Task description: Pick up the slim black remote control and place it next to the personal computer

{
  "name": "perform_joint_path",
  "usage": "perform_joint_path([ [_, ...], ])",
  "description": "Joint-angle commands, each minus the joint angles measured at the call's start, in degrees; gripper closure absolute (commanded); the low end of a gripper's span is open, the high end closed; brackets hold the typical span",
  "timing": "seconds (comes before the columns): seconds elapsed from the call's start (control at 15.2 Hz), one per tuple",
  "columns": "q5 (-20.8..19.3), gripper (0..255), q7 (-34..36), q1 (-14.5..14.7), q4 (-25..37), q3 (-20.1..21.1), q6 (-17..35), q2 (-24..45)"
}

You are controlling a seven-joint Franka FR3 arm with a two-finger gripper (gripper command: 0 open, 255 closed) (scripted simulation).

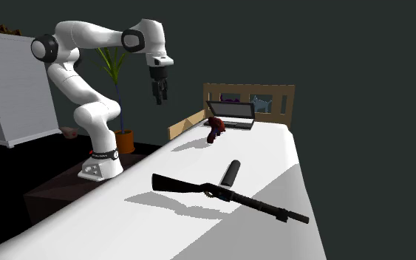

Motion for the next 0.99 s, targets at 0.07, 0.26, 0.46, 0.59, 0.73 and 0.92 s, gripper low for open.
perform_joint_path([
  [0.07,-0.9,0,-2.9,0.1,0.0,-1.4,0.9,1.2],
  [0.26,-3.5,0,-11.6,0.4,0.7,-5.4,3.5,5.4],
  [0.46,-5.5,0,-20.1,1.0,2.4,-9.2,6.3,10.6],
  [0.59,-6.4,0,-25.8,1.5,4.1,-11.6,8.0,14.5],
  [0.73,-7.0,0,-31.4,2.1,6.2,-13.8,9.7,18.7],
  [0.92,-6.9,0,-39.9,3.1,10.1,-16.8,11.9,25.4],
])
